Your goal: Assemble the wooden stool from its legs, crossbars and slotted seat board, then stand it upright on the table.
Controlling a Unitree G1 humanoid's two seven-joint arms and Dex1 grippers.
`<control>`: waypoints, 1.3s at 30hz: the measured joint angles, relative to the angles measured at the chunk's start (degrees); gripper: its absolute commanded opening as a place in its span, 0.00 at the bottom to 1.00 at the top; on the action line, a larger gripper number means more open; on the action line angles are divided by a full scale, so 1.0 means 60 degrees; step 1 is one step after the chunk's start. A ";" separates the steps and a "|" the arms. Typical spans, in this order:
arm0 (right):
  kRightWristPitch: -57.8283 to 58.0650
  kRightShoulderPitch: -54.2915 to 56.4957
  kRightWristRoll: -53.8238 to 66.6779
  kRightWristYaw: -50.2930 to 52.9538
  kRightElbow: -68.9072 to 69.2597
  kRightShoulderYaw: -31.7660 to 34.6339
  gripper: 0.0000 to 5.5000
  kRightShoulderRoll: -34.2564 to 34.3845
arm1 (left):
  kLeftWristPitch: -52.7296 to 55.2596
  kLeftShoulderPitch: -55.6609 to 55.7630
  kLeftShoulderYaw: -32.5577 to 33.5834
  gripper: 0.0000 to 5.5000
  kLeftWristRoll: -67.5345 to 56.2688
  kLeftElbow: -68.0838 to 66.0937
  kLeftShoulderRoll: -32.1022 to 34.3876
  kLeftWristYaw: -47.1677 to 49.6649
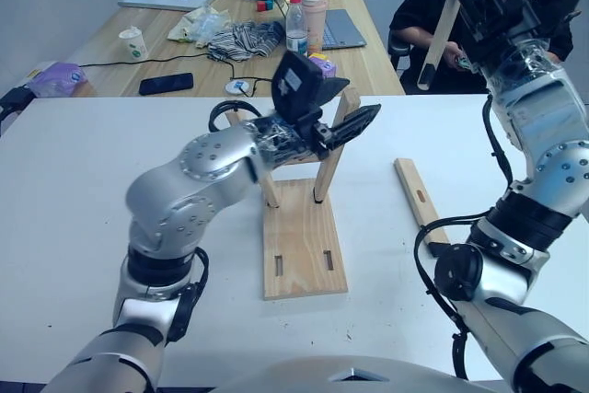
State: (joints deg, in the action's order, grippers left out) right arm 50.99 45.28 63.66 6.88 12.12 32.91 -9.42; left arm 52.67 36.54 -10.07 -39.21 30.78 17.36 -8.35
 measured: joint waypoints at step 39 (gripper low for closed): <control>-0.1020 -0.0801 0.0914 0.0422 0.1290 -0.2157 0.24 -0.0498 | 0.2070 0.1819 0.2705 0.09 -0.1090 -0.1544 -0.4076 0.2068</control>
State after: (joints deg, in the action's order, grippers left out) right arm 44.87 40.47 69.14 9.41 19.86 19.96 -12.40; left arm 65.08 47.46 6.16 -45.75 21.52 -7.09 4.06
